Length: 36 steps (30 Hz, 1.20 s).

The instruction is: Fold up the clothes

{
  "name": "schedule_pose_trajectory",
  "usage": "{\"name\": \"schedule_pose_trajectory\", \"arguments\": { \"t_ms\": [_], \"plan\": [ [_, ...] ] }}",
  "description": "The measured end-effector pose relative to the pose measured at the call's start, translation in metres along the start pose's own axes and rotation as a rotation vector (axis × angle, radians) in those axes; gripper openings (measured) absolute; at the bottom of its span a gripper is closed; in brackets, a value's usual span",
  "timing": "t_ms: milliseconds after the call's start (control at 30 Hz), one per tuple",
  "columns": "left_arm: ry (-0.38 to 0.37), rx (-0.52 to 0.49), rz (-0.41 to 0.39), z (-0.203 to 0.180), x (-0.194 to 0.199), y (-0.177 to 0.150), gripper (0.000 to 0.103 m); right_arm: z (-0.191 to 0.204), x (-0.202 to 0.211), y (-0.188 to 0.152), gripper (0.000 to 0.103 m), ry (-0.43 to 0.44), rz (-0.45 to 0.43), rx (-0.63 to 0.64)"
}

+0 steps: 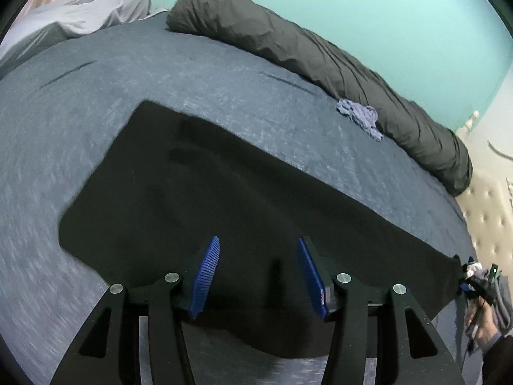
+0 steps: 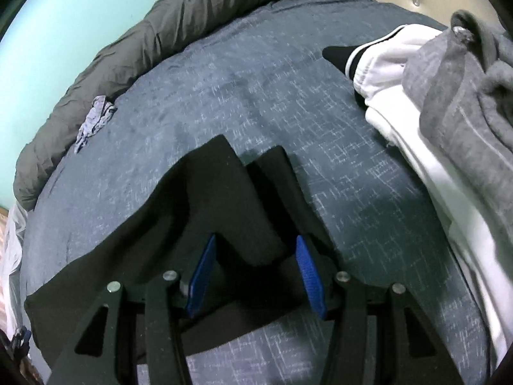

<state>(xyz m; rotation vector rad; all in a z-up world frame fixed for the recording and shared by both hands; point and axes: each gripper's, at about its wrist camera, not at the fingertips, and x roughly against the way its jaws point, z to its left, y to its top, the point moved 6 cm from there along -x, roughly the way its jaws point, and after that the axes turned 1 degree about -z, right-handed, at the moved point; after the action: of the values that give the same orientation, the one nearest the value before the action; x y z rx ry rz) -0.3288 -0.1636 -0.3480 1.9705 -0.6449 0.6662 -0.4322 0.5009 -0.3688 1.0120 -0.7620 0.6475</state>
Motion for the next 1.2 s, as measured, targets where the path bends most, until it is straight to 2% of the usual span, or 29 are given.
{"name": "schedule_pose_trajectory", "arguments": {
  "t_ms": [33, 67, 200, 267, 367, 533, 567, 633, 667, 700, 800, 900, 1033, 1133, 1167, 1200],
  "plan": [
    [-0.007, 0.013, -0.002, -0.001, -0.001, -0.006, 0.055, 0.000, 0.001, 0.000, 0.037, -0.004, -0.009, 0.007],
    [-0.010, 0.014, -0.004, -0.004, -0.003, -0.012, 0.055, 0.001, 0.001, -0.001, 0.022, -0.013, -0.015, 0.019],
    [-0.021, 0.001, -0.012, -0.010, -0.008, -0.030, 0.055, 0.000, 0.013, 0.003, 0.007, -0.016, -0.056, 0.064],
    [-0.028, -0.008, 0.010, -0.013, -0.014, -0.036, 0.055, -0.004, 0.027, 0.010, 0.006, -0.019, -0.086, 0.081],
    [-0.023, -0.043, 0.011, -0.018, -0.015, -0.038, 0.055, -0.011, 0.040, 0.016, 0.006, -0.047, -0.079, 0.111],
    [-0.036, -0.055, 0.011, -0.023, -0.012, -0.040, 0.055, -0.019, 0.022, 0.002, 0.007, -0.125, 0.011, 0.152],
    [-0.037, -0.056, 0.009, -0.023, -0.011, -0.040, 0.055, -0.021, 0.019, -0.001, 0.008, -0.135, 0.016, 0.145],
    [-0.037, -0.058, 0.003, -0.024, -0.010, -0.039, 0.055, -0.027, 0.018, -0.003, 0.018, -0.166, -0.007, 0.117],
    [-0.038, -0.060, 0.001, -0.025, -0.010, -0.038, 0.055, -0.031, 0.021, -0.003, 0.027, -0.188, -0.029, 0.106],
    [-0.038, -0.061, -0.001, -0.026, -0.011, -0.038, 0.055, -0.034, 0.026, -0.003, 0.028, -0.207, -0.056, 0.102],
    [-0.040, -0.061, -0.003, -0.027, -0.013, -0.037, 0.055, -0.033, 0.045, -0.001, 0.028, -0.243, -0.143, 0.158],
    [-0.041, -0.056, -0.001, -0.026, -0.014, -0.038, 0.055, -0.015, 0.058, -0.006, 0.028, -0.170, -0.193, 0.233],
    [-0.040, -0.049, 0.003, -0.024, -0.013, -0.039, 0.055, 0.009, 0.043, -0.022, 0.027, -0.108, -0.132, 0.311],
    [-0.040, -0.039, -0.002, -0.019, -0.010, -0.038, 0.055, 0.004, 0.021, -0.029, 0.022, -0.163, -0.075, 0.312],
    [-0.040, -0.035, -0.004, -0.017, -0.008, -0.037, 0.055, -0.003, 0.017, -0.027, 0.013, -0.188, -0.068, 0.281],
    [-0.039, -0.027, -0.006, -0.014, -0.007, -0.036, 0.055, -0.011, 0.018, -0.025, 0.011, -0.204, -0.076, 0.244]
  ]
}}
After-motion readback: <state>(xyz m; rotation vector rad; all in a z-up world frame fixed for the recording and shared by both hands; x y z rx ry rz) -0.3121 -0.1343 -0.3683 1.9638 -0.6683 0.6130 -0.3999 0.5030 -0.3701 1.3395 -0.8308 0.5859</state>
